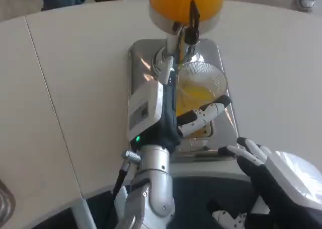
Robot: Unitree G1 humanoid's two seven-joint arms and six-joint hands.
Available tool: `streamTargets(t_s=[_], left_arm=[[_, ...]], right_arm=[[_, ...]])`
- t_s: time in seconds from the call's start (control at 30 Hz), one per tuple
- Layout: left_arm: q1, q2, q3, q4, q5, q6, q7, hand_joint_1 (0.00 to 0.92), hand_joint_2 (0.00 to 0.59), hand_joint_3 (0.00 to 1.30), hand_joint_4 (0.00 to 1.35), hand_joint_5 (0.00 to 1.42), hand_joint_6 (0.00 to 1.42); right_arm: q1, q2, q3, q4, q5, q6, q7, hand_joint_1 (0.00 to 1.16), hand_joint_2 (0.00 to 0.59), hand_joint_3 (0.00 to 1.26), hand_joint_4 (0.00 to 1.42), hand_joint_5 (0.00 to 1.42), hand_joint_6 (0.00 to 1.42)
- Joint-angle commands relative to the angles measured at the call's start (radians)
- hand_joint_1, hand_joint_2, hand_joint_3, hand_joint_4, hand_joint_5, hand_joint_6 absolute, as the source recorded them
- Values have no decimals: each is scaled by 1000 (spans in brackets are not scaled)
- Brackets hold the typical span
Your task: Grasp the cup under the faucet to collect the drink, then remove the cup.
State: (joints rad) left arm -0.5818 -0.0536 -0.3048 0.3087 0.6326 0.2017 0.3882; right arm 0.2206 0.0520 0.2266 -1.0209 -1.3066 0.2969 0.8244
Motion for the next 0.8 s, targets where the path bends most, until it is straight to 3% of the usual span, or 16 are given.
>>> streamTargets(t_s=[0.03, 0.43, 0.67, 0.8], left_arm=[[19, -29, -9, 41, -21, 19, -11, 417, 94, 210, 246, 523, 639], [20, -32, -6, 131, -19, -24, 83, 412, 106, 337, 414, 757, 1040], [46, -51, 22, 153, -25, -64, 211, 496, 88, 663, 769, 1077, 1401], [64, -54, 47, 140, -42, -98, 262, 524, 67, 767, 892, 1167, 1424]], right_arm=[[-6, 43, -10, 15, 1, 14, -10, 760, 373, 156, 0, 0, 0], [-33, 41, -21, 29, -9, 26, -3, 761, 373, 156, 0, 0, 0], [-39, 39, -25, 37, -11, 34, 1, 761, 373, 151, 0, 0, 0], [-44, 37, -26, 46, -8, 39, 3, 762, 373, 148, 0, 0, 0]])
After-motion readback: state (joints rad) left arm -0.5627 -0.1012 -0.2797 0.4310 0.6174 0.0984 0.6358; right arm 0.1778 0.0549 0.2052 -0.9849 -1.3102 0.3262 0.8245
